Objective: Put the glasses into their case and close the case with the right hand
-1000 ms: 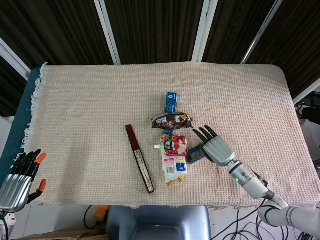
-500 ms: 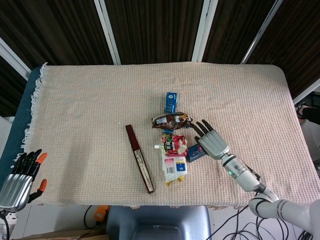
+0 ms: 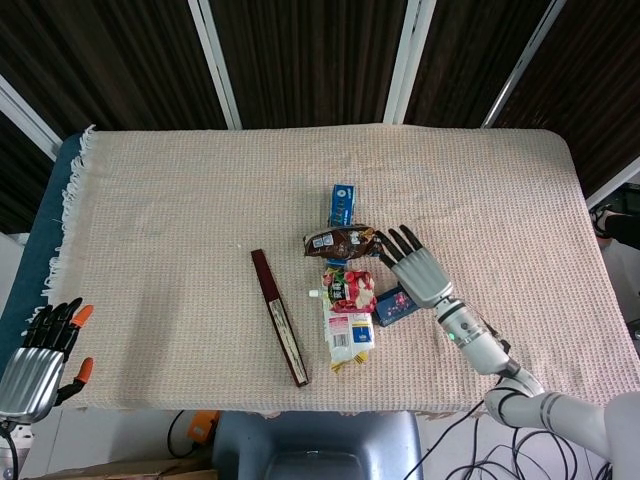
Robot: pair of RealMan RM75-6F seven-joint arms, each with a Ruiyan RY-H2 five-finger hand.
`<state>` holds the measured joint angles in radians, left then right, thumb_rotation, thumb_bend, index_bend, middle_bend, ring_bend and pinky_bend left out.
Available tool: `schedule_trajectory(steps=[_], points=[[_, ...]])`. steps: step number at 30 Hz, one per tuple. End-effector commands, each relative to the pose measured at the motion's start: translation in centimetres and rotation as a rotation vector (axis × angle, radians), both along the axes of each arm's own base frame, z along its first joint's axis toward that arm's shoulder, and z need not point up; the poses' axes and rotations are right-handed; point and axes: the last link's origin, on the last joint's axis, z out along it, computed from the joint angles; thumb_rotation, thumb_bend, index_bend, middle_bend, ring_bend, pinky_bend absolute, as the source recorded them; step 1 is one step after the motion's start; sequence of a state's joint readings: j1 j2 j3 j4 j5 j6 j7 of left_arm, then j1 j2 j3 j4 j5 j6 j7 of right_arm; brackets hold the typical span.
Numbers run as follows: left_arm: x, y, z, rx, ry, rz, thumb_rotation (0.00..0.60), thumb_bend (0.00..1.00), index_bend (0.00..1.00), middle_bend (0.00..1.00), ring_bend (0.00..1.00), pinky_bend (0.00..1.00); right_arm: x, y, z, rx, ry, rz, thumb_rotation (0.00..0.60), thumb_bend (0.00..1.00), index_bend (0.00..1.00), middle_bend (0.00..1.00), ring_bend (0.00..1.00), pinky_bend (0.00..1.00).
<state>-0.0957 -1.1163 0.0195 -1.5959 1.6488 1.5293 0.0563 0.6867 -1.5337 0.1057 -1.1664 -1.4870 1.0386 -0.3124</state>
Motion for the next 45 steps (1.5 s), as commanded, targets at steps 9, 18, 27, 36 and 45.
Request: schedule_trajectory(steps=[9,18,27,36,45], points=[[0.2,-0.1,-0.2,-0.002,0.005,-0.006,0.6,0.42,0.0,0.0,0.0,0.06,-2.6,4.4,4.0,0.047,-0.04,0.046,0.6,0.41,0.45,0.09,0.0,0.0],[0.2,-0.1,-0.3,-0.006,0.007,-0.01,0.6,0.42,0.0,0.0,0.0,0.06,-5.1,5.9,3.4,0.083,0.047,0.038,0.6,0.41,0.5,0.09,0.0,0.0],[0.2,-0.1,-0.3,-0.007,0.008,-0.009,0.6,0.42,0.0,0.0,0.0,0.06,-4.3,4.1,1.6,0.078,0.046,-0.005,0.6,0.37,0.34,0.04,0.0,0.0],[0.1,-0.1,-0.1,0.002,0.0,-0.009,0.6,0.42,0.0,0.0,0.0,0.06,-2.8,2.3,0.7,0.097,0.122,-0.03,0.6,0.36,0.33,0.02,0.0,0.0],[0.1,-0.2,0.0,0.006,-0.002,-0.011,0.6,0.43,0.0,0.0,0.0,0.06,-2.3,1.8,0.4,0.1,0.166,-0.05,0.6,0.36,0.37,0.02,0.0,0.0]])
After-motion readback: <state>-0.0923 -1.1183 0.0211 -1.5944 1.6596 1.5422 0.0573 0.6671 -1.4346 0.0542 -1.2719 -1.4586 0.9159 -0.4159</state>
